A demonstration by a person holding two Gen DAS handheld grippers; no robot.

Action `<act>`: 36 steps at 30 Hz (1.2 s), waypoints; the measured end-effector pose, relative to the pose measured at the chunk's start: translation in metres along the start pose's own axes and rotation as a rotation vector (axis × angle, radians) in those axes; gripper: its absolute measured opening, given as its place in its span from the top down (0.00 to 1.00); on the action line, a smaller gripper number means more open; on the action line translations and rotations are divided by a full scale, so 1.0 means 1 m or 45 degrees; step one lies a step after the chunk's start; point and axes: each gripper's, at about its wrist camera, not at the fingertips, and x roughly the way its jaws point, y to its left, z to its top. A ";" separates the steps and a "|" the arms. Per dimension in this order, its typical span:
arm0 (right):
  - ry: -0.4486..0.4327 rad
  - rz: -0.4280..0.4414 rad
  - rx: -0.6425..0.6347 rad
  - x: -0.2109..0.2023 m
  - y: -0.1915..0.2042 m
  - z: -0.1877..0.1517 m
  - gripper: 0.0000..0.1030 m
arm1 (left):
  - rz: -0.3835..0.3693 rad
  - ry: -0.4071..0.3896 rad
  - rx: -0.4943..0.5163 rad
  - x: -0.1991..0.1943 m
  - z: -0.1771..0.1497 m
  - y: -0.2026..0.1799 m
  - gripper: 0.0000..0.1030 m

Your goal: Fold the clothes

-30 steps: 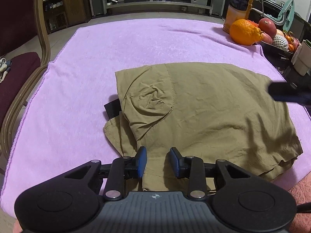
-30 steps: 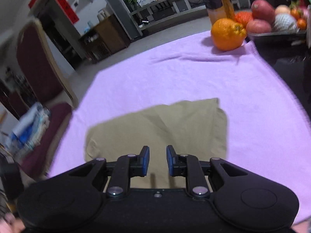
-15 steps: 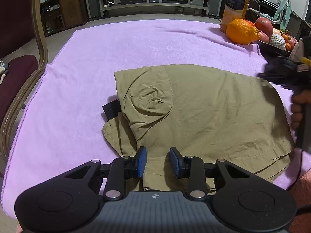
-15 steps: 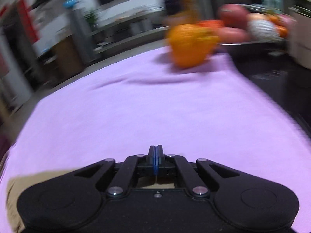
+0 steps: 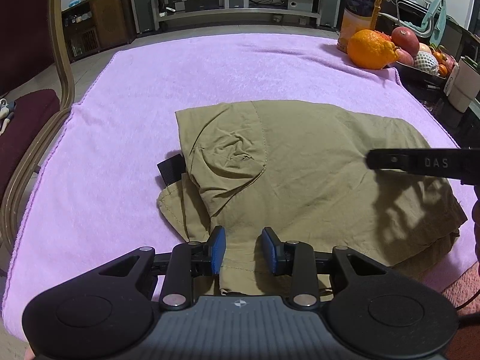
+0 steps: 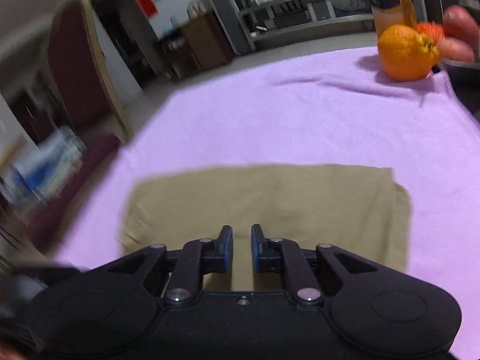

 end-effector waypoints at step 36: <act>-0.203 -0.224 0.222 -0.112 -0.008 -0.048 0.80 | 0.017 -0.170 -0.152 -0.072 -0.034 0.022 0.67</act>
